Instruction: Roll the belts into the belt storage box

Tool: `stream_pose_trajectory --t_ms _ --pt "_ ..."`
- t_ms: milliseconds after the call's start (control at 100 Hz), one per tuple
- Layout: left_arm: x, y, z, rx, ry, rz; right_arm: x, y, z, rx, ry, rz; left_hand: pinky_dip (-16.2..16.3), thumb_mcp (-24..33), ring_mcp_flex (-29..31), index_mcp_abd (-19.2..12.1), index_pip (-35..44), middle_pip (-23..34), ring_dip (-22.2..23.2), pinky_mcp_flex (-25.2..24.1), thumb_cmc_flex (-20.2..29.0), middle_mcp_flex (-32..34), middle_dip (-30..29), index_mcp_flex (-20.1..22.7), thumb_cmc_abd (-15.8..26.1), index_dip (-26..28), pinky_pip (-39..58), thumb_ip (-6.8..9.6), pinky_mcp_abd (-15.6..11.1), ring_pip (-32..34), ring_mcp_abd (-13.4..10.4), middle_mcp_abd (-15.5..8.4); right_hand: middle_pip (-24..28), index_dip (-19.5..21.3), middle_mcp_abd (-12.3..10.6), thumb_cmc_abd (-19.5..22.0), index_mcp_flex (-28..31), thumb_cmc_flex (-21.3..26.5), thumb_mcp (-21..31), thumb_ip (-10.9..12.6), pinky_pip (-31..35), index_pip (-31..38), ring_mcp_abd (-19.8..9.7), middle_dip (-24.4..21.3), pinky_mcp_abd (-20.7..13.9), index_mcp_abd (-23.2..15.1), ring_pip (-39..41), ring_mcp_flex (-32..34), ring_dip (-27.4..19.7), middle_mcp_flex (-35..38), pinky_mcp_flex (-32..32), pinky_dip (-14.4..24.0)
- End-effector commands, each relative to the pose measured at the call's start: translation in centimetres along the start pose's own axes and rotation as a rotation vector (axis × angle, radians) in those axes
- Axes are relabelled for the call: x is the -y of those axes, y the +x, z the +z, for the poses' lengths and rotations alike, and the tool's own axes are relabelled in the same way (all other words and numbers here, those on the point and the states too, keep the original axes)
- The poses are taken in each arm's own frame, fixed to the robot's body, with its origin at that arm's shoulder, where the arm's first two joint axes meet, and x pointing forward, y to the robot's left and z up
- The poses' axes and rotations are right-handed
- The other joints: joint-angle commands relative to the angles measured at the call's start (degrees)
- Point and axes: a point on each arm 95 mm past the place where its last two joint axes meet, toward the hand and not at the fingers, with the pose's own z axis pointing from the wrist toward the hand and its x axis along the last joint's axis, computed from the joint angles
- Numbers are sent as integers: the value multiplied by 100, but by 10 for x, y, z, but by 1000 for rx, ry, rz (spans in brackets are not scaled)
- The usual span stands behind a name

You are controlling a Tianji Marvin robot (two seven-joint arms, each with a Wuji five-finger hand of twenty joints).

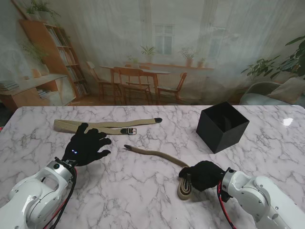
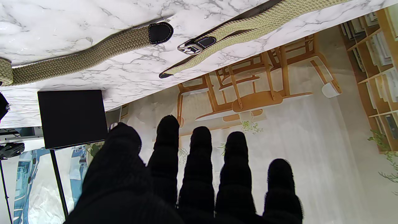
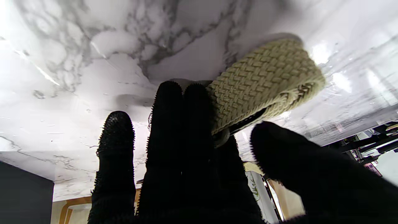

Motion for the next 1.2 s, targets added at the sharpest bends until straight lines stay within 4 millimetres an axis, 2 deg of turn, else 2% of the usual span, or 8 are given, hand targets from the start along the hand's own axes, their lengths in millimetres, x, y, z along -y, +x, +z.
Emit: stream_pose_trajectory --t_ms 0,70,160,430,580,830,1030,1190 --pt "-2 1 0 0 -13 -6 14 -1 -2 19 28 -3 -29 -50 50 115 -89 -21 58 -114 -68 164 42 -93 287 -73 -213 -95 293 -13 96 91 -866 506 -300 -608 195 492 983 812 -24 685 -307 -142 -176 873 -1330 -448 -591 -604 6 -107" --pt "-2 1 0 0 -12 -6 13 -1 -3 23 29 -33 -29 -53 52 112 -87 -18 58 -113 -70 169 43 -92 286 -71 -215 -96 293 -13 93 91 -833 617 -511 -1116 216 1278 991 1065 72 844 -486 -129 -364 743 -1235 -296 -612 -460 211 -178" --pt "-2 1 0 1 -11 -6 15 -2 -1 30 18 -93 -28 -50 59 113 -88 -18 59 -112 -63 168 43 -94 282 -71 -217 -95 292 -10 97 101 -711 786 -863 -1193 417 1695 861 -447 227 1225 -629 -86 -529 273 -1041 -17 -578 -100 504 -303" --pt "-2 0 0 3 -11 -8 26 -9 4 76 -46 -182 -28 -55 52 125 -87 -18 59 -111 -72 164 45 -95 293 -69 -230 -97 293 -13 94 98 438 552 -904 -1117 597 1713 -1263 -1676 455 3362 -295 715 -165 -1708 -503 709 61 159 816 -194" --pt "-2 1 0 2 -11 -8 28 -8 3 97 -60 -168 -26 -54 55 109 -86 -18 59 -108 -71 167 45 -94 287 -69 -233 -96 293 -12 97 90 870 1103 -220 -738 951 1192 -2036 -1754 276 3913 108 787 739 -2236 -538 318 441 -1360 468 59" --pt "-2 1 0 1 -11 -7 28 -6 4 94 -59 -137 -27 -54 53 110 -86 -18 59 -112 -73 166 45 -93 290 -68 -246 -96 288 -13 95 92 978 137 387 -728 966 901 -2005 -1737 -153 4636 324 787 1008 -1602 -1312 -1278 -121 -3870 -55 142" --pt "-2 1 0 1 -11 -7 28 -5 6 88 -77 -110 -25 -56 53 114 -88 -18 60 -108 -77 166 45 -97 292 -70 -248 -97 292 -13 97 91 831 31 383 -735 1206 1016 -1894 -1751 -348 4934 383 695 1071 -1664 -1256 -1747 -298 -4358 -333 15" --pt "-2 1 0 1 -11 -7 28 -5 7 86 -91 -95 -23 -58 50 115 -84 -18 60 -104 -83 165 45 -91 293 -68 -251 -98 293 -14 98 97 1097 -106 -213 -634 1211 1237 -1982 -1827 -243 4879 109 740 1025 -1561 -935 -1015 -304 -2317 -124 -41"
